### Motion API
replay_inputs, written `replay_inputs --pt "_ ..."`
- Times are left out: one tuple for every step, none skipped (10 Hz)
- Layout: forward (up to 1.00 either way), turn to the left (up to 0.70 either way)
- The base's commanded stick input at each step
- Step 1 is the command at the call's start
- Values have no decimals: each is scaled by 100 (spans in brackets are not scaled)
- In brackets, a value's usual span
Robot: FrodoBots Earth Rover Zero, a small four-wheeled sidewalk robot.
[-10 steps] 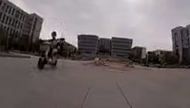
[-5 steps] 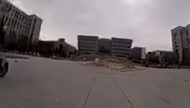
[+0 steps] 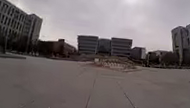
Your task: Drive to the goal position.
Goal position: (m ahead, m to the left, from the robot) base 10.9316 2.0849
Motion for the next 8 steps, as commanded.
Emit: replay_inputs --pt "70 0" --pt "70 0" --pt "70 0" --pt "70 0" --pt "70 0" --pt "70 0" --pt "70 0" --pt "70 0"
